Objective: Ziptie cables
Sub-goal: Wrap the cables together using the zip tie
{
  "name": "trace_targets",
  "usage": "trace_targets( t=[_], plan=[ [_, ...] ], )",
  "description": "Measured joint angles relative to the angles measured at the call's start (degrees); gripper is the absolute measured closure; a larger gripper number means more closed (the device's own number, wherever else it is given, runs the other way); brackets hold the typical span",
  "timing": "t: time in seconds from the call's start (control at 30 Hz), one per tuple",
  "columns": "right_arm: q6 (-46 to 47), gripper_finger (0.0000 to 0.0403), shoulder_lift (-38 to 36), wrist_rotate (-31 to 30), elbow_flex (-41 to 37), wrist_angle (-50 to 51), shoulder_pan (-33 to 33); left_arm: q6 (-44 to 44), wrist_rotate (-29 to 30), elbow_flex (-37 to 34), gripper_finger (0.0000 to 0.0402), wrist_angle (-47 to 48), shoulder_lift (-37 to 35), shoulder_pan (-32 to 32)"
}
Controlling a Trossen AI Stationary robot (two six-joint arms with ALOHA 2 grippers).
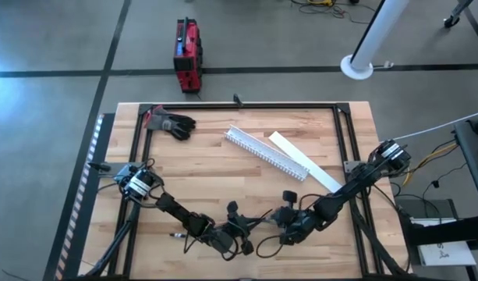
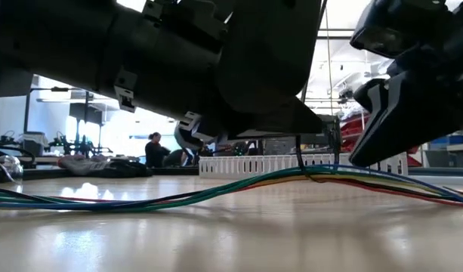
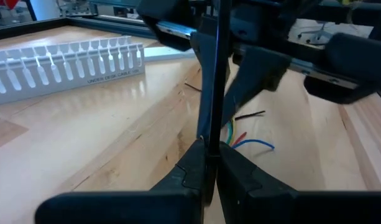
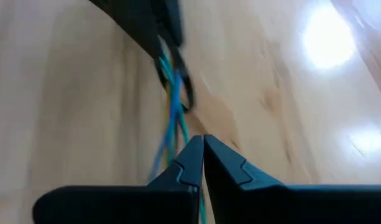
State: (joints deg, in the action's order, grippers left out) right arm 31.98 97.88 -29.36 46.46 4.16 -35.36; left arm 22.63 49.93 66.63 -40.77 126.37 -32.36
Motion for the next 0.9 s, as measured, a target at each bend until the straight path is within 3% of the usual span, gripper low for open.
trace_targets(
  t=[0.13,0.23,0.4,0.6,0.9],
  plan=[
    [5.2,0.0403,0.5,-0.6,-0.3,6.7,0.0,0.4,0.0,0.0,0.0393,0.3,0.0,0.0],
    [7.3,0.0403,2.3,0.2,-0.6,5.2,0.0,0.4,-0.6,0.0,0.0393,0.2,0.0,0.1],
    [4.5,0.0403,5.2,3.5,-0.3,-4.8,0.1,0.4,-6.4,0.0,0.0393,0.1,0.0,1.7],
    [3.6,0.0403,6.4,5.1,2.0,-4.1,0.1,-0.8,-9.3,0.1,0.0393,0.0,0.0,3.1],
    [7.3,0.0403,0.5,6.0,3.0,13.6,-1.7,-1.5,-10.5,0.1,0.0393,0.7,0.0,3.5]
  ],
)
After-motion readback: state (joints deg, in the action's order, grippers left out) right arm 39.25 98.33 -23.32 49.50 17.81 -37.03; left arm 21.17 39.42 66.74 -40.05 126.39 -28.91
